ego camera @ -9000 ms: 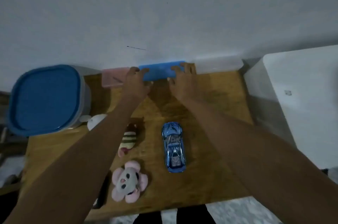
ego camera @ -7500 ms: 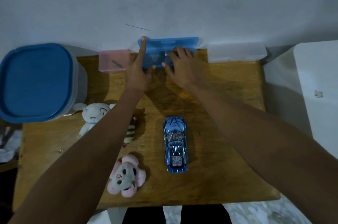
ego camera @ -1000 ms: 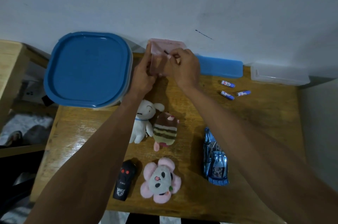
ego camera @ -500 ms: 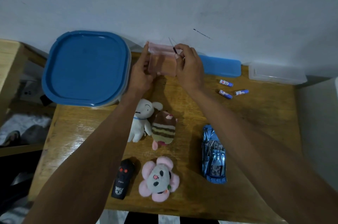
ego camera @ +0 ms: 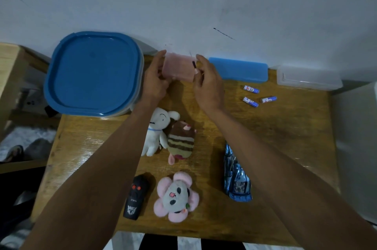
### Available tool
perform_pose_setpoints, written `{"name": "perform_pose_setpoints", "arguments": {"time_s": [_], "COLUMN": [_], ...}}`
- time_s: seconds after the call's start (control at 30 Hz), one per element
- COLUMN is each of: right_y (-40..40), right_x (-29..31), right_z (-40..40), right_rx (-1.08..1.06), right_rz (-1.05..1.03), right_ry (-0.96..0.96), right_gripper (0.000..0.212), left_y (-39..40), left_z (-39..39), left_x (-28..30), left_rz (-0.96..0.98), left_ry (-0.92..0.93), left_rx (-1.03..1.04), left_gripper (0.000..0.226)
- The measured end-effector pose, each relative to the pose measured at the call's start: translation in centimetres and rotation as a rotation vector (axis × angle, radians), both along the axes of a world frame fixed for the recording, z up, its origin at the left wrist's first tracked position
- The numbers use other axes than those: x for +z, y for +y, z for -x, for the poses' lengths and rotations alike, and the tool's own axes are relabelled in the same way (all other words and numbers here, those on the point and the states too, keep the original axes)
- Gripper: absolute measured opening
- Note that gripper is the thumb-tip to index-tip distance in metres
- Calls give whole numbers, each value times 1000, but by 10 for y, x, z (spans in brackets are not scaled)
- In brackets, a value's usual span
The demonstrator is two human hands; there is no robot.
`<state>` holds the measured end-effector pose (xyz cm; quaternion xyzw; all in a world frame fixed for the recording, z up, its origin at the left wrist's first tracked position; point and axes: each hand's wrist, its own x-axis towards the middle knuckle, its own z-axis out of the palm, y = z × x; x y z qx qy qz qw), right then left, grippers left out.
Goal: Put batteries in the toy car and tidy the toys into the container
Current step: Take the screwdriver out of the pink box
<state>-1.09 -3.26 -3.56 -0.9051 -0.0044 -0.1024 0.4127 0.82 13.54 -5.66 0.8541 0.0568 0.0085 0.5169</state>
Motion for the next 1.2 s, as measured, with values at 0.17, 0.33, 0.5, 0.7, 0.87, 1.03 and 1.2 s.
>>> {"name": "perform_pose_setpoints", "arguments": {"time_s": [0.17,0.33,0.5,0.7,0.87,1.03,1.2], "right_y": [1,3,1,-15,-36,-60,-88], "right_x": [-5,-3,15,50,83,104,107], "right_z": [-2,-1,-2,11,42,90,147], "right_rx": [52,26,15,-51,-130,-241,-369], "right_rz": [107,94,87,98,44,-11,-47], "right_ry": [121,138,169,156,114,77,96], "right_gripper": [30,28,28,24,20,14,13], "left_y": [-5,-6,-12,-23,-51,-92,-130], "left_z": [1,1,1,22,50,96,150], "left_x": [6,13,29,61,88,106,98], "left_rz": [-69,-180,-347,-439,-438,-379,-424], "left_ry": [43,65,108,33,-27,-87,-86], "left_rx": [26,17,-24,-70,-162,-329,-514], "left_gripper": [52,46,51,54,46,43,41]}}
